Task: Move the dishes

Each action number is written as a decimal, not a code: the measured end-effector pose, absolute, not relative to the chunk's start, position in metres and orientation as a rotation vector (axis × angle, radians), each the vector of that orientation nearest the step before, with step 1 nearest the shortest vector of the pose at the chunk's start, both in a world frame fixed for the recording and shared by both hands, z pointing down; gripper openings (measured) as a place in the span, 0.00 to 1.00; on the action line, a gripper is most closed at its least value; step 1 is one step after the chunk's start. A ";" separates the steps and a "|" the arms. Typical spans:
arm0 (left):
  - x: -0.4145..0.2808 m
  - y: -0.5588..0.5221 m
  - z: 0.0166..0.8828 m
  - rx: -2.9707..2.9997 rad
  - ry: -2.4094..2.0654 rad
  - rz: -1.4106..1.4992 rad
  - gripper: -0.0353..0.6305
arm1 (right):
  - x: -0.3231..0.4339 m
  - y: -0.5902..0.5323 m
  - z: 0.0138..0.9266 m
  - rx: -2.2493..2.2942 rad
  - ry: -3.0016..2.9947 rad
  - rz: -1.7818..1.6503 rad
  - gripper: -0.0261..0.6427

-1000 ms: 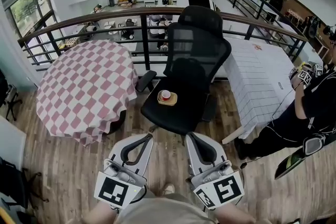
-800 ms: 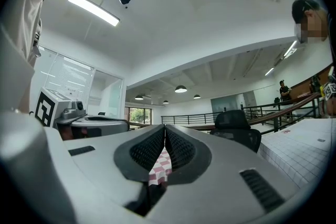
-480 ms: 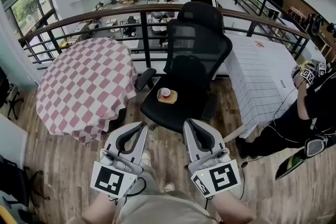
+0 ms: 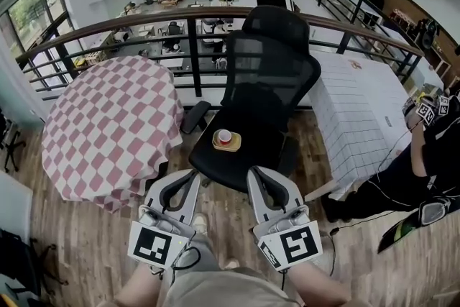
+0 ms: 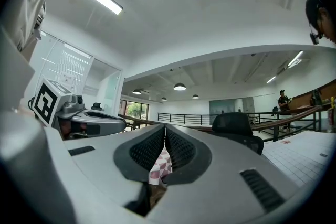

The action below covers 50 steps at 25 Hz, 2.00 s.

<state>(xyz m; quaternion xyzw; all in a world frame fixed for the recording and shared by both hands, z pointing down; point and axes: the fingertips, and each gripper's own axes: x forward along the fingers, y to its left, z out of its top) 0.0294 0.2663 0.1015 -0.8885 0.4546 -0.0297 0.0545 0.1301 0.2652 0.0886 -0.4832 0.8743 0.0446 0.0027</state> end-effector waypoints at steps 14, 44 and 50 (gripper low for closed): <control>-0.013 0.116 0.097 -2.788 1.196 -0.108 0.07 | 0.081 0.120 0.088 -1.686 2.674 0.101 0.07; 0.013 0.008 0.160 -2.889 1.222 -0.167 0.07 | 0.111 0.009 0.173 -1.711 2.791 -0.054 0.07; 0.030 -0.029 0.220 -2.948 1.225 -0.234 0.07 | 0.117 -0.037 0.251 -1.671 2.960 -0.171 0.10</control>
